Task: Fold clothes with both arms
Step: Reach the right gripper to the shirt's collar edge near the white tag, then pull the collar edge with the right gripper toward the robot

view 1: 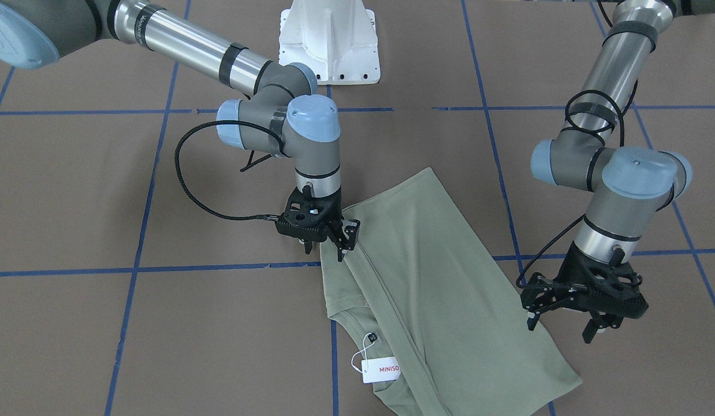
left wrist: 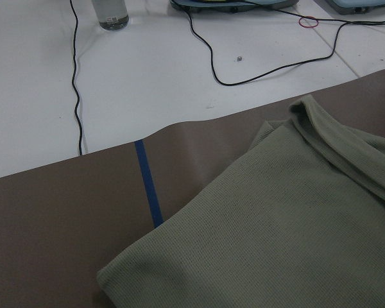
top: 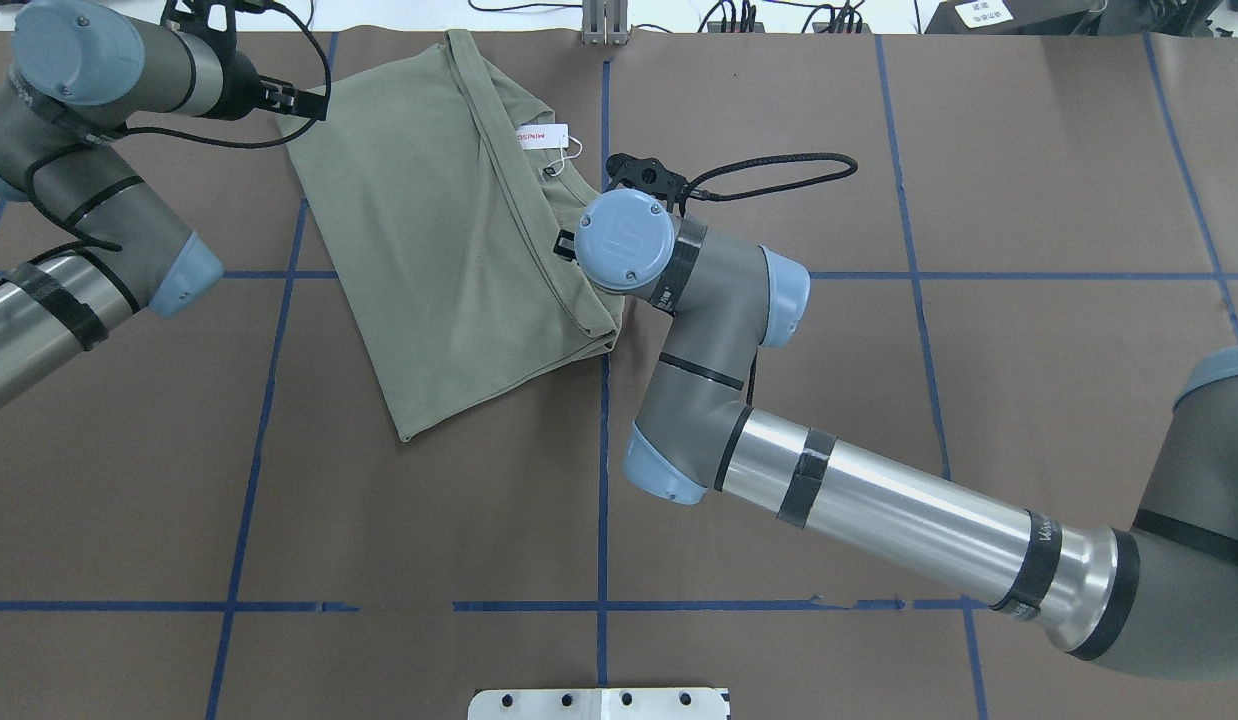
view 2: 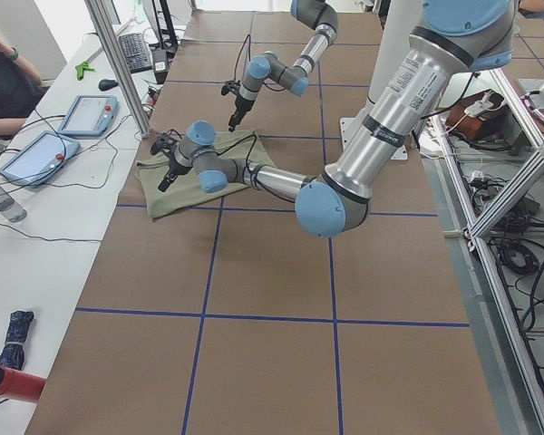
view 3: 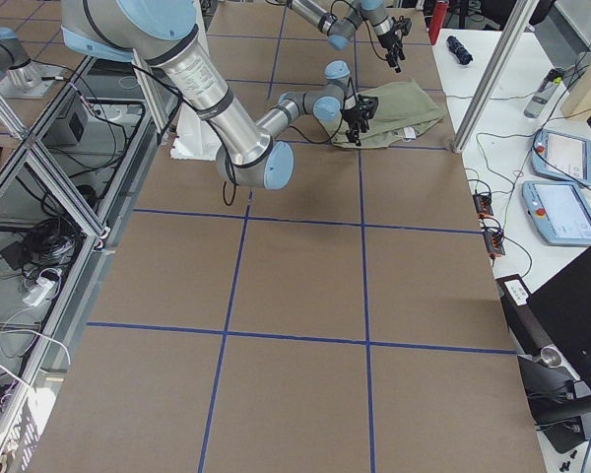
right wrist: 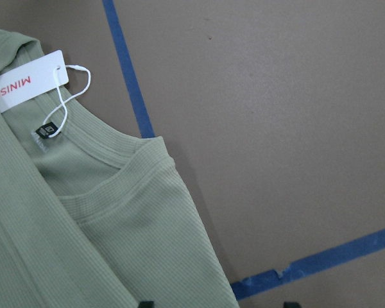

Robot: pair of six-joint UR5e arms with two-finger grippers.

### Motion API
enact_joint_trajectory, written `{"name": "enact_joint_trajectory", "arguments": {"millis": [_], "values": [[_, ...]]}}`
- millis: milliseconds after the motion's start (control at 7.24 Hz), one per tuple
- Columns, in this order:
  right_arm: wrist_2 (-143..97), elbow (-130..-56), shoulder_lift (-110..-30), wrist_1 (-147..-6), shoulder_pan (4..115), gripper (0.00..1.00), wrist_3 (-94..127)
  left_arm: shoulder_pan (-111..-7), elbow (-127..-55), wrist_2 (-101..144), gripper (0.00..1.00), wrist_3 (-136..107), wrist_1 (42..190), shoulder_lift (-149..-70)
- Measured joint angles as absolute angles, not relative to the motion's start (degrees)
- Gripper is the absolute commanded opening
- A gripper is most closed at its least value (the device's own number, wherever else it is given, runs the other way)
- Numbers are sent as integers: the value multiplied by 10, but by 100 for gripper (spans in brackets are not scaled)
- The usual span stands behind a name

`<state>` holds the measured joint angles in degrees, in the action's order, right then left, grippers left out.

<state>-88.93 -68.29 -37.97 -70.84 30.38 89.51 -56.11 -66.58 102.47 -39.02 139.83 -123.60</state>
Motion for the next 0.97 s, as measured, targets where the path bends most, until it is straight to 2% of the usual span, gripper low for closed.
{"name": "enact_joint_trajectory", "arguments": {"millis": [553, 691, 967], "values": [[-885, -680, -382, -709, 296, 23, 894, -559, -666, 1025, 100, -390, 1398, -1233], [-885, -680, -384, -709, 295, 3, 894, -558, -666, 1025, 100, -389, 1398, -1232], [-885, -680, -386, -709, 294, 0, 893, -558, -666, 1025, 100, -389, 1398, -1231]]}}
